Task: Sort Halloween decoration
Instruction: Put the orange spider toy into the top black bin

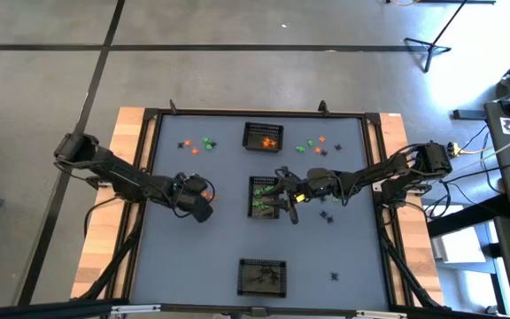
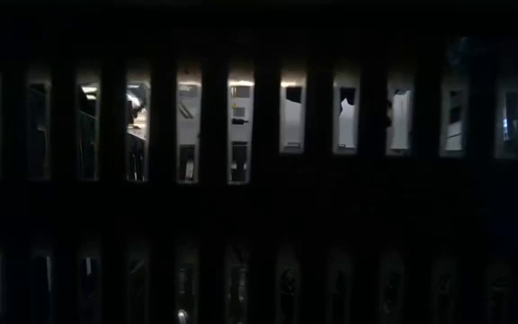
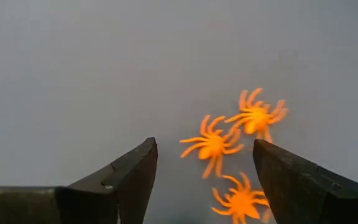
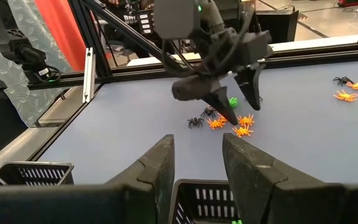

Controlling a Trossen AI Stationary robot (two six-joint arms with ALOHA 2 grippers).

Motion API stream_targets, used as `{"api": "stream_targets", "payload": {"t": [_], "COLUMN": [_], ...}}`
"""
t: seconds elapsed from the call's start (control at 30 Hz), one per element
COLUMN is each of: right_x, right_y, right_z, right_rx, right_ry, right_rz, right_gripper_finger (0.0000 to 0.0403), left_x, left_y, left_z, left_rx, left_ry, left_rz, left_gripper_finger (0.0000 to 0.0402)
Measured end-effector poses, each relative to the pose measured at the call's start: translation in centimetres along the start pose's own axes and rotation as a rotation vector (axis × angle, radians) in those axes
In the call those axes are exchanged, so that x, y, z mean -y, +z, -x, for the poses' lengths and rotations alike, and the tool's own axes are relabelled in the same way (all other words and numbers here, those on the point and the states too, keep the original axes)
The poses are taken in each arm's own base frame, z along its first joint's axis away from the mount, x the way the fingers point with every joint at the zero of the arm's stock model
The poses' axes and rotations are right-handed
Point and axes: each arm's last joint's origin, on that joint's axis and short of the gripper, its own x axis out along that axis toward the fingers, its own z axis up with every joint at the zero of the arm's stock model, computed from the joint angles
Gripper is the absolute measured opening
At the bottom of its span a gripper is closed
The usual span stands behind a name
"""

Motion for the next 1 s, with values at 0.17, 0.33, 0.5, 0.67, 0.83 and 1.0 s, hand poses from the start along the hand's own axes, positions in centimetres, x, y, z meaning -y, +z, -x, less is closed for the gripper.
{"api": "stream_targets", "payload": {"t": [0.17, 0.33, 0.5, 0.67, 0.83, 1.0], "right_x": [0.0, 0.0, 0.0, 0.0, 0.0, 0.0], "right_y": [0.0, -0.1, -0.1, -0.1, -0.1, -0.1], "right_z": [0.0, 0.0, 0.0, 0.0, 0.0, 0.0], "right_rx": [-0.002, -0.007, -0.008, -0.008, -0.008, -0.008], "right_ry": [0.000, -0.001, -0.001, -0.001, -0.001, -0.001], "right_rz": [0.000, -0.001, -0.001, -0.001, -0.001, -0.001], "right_gripper_finger": [0.0134, 0.0134, 0.0134, 0.0134, 0.0134, 0.0134], "left_x": [-0.3, -0.3, -0.2, 0.2, 1.3, 2.1], "left_y": [0.2, 0.3, 0.3, 0.9, 2.5, 4.9], "left_z": [-1.0, -1.4, -1.3, -1.0, -0.3, 0.9], "left_rx": [-0.020, -0.027, -0.021, -0.018, 0.016, 0.040], "left_ry": [0.043, 0.056, 0.057, 0.049, 0.017, 0.017], "left_rz": [0.046, 0.052, 0.040, -0.003, -0.049, -0.092], "left_gripper_finger": [0.0256, 0.0243, 0.0183, 0.0103, 0.0035, 0.0005]}}
